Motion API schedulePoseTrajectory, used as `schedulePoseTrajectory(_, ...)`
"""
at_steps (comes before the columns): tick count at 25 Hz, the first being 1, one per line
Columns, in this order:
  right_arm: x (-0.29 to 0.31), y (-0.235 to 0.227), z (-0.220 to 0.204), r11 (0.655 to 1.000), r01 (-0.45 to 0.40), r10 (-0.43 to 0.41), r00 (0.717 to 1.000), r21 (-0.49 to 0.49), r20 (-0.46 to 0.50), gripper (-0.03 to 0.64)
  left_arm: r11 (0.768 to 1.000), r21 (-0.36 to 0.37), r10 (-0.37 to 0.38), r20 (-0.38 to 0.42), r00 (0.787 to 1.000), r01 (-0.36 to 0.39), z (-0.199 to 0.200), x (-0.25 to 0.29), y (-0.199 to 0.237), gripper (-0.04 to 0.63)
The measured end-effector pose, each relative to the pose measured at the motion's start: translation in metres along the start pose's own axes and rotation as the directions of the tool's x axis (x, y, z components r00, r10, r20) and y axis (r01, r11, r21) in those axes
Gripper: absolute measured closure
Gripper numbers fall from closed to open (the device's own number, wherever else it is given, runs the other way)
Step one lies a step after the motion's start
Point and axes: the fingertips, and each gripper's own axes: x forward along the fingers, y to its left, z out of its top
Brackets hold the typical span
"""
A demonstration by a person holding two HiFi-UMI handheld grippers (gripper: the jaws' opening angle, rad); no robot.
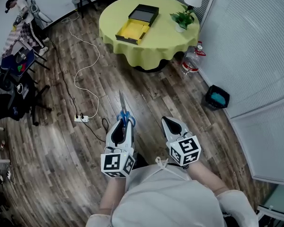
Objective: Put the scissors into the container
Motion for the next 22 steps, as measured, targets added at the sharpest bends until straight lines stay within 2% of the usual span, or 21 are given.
schedulePoseTrajectory(12, 0.162, 0.072, 0.056, 1.000, 0.029, -0.029, 0.999, 0.004, -0.013, 0.618, 0.999, 0.003, -0.041, -0.006, 0.999, 0.041, 0.066, 0.050, 0.170, 0.506)
schedulePoseTrajectory(17, 0.206, 0.082, 0.063, 0.999, 0.034, -0.034, 0.999, -0.007, -0.028, 0.618, 0.999, 0.007, -0.033, -0.010, 0.999, 0.033, 0.073, 0.066, 0.213, 0.506)
schedulePoseTrajectory(22, 0.241, 0.073, 0.068, 1.000, 0.020, -0.021, 0.999, -0.009, -0.046, 0.618, 1.000, 0.004, -0.024, -0.029, 0.999, 0.024, 0.071, 0.091, 0.233, 0.506)
